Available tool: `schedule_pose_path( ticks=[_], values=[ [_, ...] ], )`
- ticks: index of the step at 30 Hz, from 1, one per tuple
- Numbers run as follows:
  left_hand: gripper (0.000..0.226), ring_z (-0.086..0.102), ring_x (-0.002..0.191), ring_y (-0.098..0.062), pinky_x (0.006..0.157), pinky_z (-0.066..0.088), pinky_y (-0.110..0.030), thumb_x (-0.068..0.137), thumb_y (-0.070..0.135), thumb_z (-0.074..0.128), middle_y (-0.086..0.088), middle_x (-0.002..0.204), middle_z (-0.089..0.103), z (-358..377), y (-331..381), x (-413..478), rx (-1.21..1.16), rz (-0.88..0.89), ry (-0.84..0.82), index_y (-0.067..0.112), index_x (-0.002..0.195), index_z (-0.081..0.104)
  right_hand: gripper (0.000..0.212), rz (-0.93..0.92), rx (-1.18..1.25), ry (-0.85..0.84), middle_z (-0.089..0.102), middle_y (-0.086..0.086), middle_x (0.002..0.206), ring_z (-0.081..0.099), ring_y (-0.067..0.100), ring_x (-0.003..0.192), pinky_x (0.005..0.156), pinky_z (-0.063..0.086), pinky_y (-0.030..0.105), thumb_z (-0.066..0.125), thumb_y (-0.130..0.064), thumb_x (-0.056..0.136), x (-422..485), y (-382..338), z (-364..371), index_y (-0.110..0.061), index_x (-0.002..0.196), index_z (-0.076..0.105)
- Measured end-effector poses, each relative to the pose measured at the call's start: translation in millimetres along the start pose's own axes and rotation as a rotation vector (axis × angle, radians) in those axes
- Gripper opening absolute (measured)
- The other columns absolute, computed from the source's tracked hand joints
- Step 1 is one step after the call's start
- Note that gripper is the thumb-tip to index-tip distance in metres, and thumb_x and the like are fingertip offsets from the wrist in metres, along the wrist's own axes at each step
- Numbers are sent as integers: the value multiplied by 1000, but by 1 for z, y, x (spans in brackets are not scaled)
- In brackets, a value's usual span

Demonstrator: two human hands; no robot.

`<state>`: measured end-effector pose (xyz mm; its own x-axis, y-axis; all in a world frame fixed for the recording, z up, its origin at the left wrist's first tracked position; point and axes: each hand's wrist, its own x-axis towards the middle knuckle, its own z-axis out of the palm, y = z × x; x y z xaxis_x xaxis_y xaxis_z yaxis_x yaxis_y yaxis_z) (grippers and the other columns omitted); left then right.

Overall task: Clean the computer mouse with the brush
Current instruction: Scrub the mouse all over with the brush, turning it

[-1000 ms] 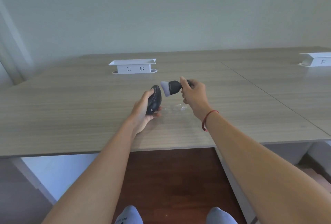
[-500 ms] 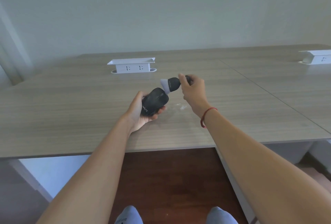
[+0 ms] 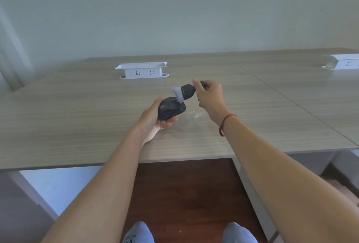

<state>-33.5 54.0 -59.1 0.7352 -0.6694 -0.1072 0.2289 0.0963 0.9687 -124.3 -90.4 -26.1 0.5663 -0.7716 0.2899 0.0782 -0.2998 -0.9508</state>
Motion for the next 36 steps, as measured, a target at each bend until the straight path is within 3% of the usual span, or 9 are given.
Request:
schedule_pose_path(
  ticks=[3, 8, 11, 16, 19, 23, 27, 31, 36],
  values=[
    [35, 68, 49, -22, 37, 40, -18, 103, 33, 39, -12, 83, 73, 4, -2, 2, 11, 38, 76, 8, 107, 63, 25, 39, 66, -83, 43, 3, 57, 35, 14, 47, 43, 32, 23, 60, -29, 90, -5, 3, 1, -8, 78, 60],
    [39, 65, 45, -23, 36, 37, -22, 104, 36, 38, -11, 90, 72, 4, -6, 5, 36, 98, 147, 6, 116, 60, 26, 92, -82, 122, 40, 7, 62, 35, 21, 59, 55, 34, 32, 59, -28, 87, -6, 29, -9, -9, 69, 53],
    [39, 64, 44, -24, 37, 36, -22, 104, 35, 38, -12, 90, 72, 5, -6, 6, 30, 99, 164, 6, 116, 60, 27, 45, -13, 145, 40, 8, 65, 35, 20, 61, 55, 34, 32, 59, -31, 87, -6, 20, -12, -9, 72, 55],
    [37, 63, 43, -23, 35, 38, -22, 103, 33, 38, -16, 87, 71, 6, -7, 4, 30, 106, 164, 6, 115, 60, 24, 68, 100, -104, 46, 2, 57, 36, 12, 44, 40, 33, 20, 62, -29, 91, -9, 0, -3, -6, 82, 62],
    [37, 63, 44, -22, 36, 39, -21, 102, 35, 41, -15, 88, 71, 5, -7, 4, 4, 103, 149, 7, 112, 62, 35, 75, 2, -47, 48, 6, 60, 38, 18, 51, 47, 36, 26, 61, -30, 91, -6, 11, -1, 3, 81, 63],
    [34, 62, 55, -21, 48, 47, -24, 98, 41, 50, -10, 87, 70, 3, -5, 2, -96, 83, 97, 12, 104, 65, 43, 0, -41, 119, 49, 7, 63, 41, 20, 57, 56, 39, 32, 58, -36, 90, -2, 14, -4, 5, 80, 62],
    [24, 58, 65, -21, 60, 49, -26, 97, 35, 54, -9, 89, 65, 3, -4, 1, -142, 60, 69, 14, 101, 64, 55, -107, 20, 30, 44, 10, 63, 37, 20, 59, 54, 35, 34, 58, -42, 87, -4, -4, 5, 12, 86, 58],
    [22, 56, 64, -22, 59, 48, -27, 95, 30, 54, -10, 89, 64, 3, -4, 2, -123, 66, 93, 14, 103, 67, 43, -143, -138, 85, 39, 1, 56, 35, 17, 57, 52, 30, 26, 57, -33, 91, -5, 4, 4, 3, 68, 54],
    [15, 63, 84, -26, 80, 56, -35, 93, 21, 59, -9, 101, 65, 0, -7, 6, -101, 102, 61, 12, 102, 67, 41, -136, -78, 152, 40, -4, 55, 35, 13, 53, 50, 33, 21, 55, -34, 93, -4, 1, 0, 2, 74, 58]
  ],
)
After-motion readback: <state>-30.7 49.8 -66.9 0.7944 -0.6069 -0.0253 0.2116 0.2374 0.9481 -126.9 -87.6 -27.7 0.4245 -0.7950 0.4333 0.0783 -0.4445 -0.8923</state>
